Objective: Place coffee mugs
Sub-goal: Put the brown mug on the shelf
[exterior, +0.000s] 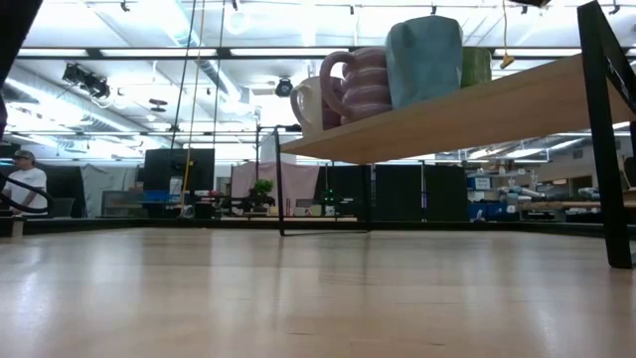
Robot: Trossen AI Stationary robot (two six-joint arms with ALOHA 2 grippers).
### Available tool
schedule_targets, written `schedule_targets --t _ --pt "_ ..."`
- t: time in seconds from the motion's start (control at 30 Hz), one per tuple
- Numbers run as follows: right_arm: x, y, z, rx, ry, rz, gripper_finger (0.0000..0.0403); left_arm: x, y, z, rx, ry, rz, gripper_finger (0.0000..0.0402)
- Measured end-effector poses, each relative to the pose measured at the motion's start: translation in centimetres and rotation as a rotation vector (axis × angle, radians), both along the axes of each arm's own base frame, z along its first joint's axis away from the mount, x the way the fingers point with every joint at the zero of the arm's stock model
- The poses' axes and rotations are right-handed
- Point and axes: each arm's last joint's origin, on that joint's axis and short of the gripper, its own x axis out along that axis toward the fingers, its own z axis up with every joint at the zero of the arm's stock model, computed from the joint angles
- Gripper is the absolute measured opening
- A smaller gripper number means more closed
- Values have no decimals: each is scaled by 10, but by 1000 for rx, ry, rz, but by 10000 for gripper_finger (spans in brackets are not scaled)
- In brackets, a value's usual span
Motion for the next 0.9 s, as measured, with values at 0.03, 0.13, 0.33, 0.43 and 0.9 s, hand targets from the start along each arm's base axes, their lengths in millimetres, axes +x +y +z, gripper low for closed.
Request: schedule_targets --t 0.03,0.13,0.33,0.43,0.9 --pt "-1 -1 -1 -2 -9 -6 54 0 1 1 -2 -9 3 107" --pt "-4 -3 -9 4 -41 -11 54 1 3 1 1 -10 8 107" --pt "-9 -6 -29 68 -102 -1 54 1 3 1 24 -7 3 107" --pt "-12 -8 -34 110 -150 2 54 1 5 1 16 -7 8 107" --pt "-16 -13 -61 123 -188 -78 54 4 15 8 -6 -87 22 107"
